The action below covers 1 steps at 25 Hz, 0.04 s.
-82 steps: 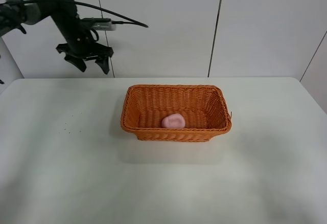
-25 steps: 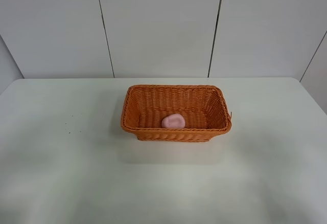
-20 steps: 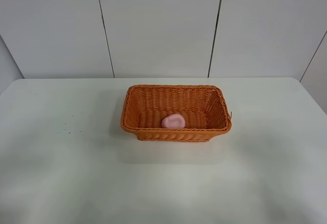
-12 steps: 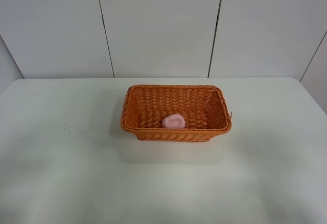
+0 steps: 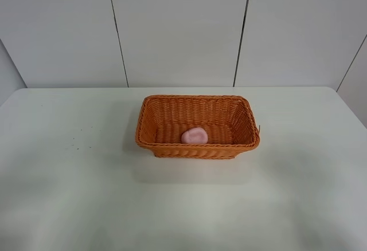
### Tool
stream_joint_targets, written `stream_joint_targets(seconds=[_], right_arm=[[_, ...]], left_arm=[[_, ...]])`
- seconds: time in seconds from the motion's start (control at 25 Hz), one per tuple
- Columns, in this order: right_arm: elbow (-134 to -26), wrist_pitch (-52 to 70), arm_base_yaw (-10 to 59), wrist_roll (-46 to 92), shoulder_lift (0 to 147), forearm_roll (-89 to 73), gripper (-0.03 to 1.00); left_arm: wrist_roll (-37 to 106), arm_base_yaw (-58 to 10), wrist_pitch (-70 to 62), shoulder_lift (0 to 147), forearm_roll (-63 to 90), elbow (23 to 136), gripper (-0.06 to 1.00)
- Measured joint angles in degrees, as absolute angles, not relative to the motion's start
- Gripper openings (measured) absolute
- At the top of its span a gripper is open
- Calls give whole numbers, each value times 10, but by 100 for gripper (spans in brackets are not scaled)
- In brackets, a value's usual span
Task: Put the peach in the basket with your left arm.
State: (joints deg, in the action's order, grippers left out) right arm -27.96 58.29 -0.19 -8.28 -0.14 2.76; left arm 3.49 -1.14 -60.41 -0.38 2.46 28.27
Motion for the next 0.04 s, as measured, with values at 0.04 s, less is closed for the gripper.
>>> stream_joint_targets(seconds=[0.04], right_arm=[[-280,583,-2,-83,-1,28,69]], left_arm=[[35,-11,-604,-4,25,283,84]])
